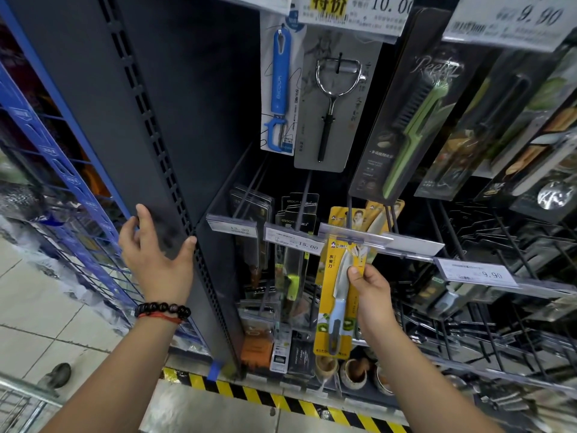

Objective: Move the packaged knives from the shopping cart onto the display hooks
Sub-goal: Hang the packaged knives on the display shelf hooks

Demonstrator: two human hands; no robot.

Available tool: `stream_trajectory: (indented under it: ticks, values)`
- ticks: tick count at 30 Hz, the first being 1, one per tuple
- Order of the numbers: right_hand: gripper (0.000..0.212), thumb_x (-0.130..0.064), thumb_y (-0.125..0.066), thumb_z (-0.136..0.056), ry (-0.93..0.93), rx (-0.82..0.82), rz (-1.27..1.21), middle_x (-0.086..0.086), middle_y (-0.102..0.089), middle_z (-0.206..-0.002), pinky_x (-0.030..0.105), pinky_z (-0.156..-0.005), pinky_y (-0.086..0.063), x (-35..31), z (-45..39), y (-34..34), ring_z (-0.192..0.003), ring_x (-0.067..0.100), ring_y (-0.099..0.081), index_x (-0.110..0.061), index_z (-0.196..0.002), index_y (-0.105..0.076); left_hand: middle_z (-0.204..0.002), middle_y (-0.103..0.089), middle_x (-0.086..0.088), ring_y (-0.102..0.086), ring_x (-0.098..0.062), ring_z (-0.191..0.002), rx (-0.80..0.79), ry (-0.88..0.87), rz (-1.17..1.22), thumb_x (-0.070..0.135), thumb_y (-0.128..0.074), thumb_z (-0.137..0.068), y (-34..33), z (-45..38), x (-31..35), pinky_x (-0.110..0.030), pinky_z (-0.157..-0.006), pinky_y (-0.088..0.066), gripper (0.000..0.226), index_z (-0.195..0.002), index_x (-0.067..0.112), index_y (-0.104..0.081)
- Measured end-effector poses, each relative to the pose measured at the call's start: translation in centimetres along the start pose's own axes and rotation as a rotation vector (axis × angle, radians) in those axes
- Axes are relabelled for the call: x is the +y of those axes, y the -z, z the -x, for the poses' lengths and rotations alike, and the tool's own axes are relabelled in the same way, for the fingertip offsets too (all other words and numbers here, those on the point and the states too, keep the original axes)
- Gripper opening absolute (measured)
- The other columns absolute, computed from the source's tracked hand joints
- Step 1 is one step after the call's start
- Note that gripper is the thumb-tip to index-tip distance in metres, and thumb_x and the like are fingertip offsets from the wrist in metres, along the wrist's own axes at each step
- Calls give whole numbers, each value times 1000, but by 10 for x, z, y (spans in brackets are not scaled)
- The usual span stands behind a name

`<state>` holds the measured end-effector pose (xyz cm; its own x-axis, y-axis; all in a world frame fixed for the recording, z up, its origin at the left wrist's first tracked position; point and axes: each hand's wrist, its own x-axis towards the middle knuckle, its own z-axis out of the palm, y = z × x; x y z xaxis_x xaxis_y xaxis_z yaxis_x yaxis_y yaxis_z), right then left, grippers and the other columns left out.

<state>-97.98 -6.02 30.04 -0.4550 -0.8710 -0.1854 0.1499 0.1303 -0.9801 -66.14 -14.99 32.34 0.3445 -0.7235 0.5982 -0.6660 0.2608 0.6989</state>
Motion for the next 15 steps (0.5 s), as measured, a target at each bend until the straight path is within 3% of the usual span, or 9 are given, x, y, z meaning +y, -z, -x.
stream_trajectory:
  ticks: [2,5,11,15]
  values:
    - [19,-16,-54,-98,-6,-11,13,20,-70,-104,59,-97,-47,0,-5,0,-99,42,-64,-17,-91,-72,-148,-23,-16,-31,-32,-133,-1,-3,-2,23,-77,-79,0,0,-1,-57,-97,-45,104,-144,58,-3]
    - [18,-16,-52,-100,-15,-18,29,16,-70,-106,56,-101,-46,-1,-14,1,-100,35,-64,-10,-98,-69,-148,-22,-16,-31,-32,-133,-8,-3,-13,24,-77,-79,0,0,-2,-58,-96,-45,104,-144,57,-3]
    - [20,-17,-50,-101,-33,-23,57,11,-69,-116,47,-106,-41,-3,-35,-4,-113,28,-61,-9,-108,-67,-147,-23,-18,-30,-33,-133,-11,-9,-18,23,-78,-79,1,0,-1,-58,-96,-45,104,-145,55,-3]
    - [30,-26,-55,-99,-83,-11,89,8,-64,-127,48,-111,-35,-2,-51,-7,-123,27,-55,-8,-122,-62,-147,-24,-18,-31,-34,-132,-11,-4,-29,22,-78,-79,2,0,0,-58,-96,-45,105,-147,52,-4]
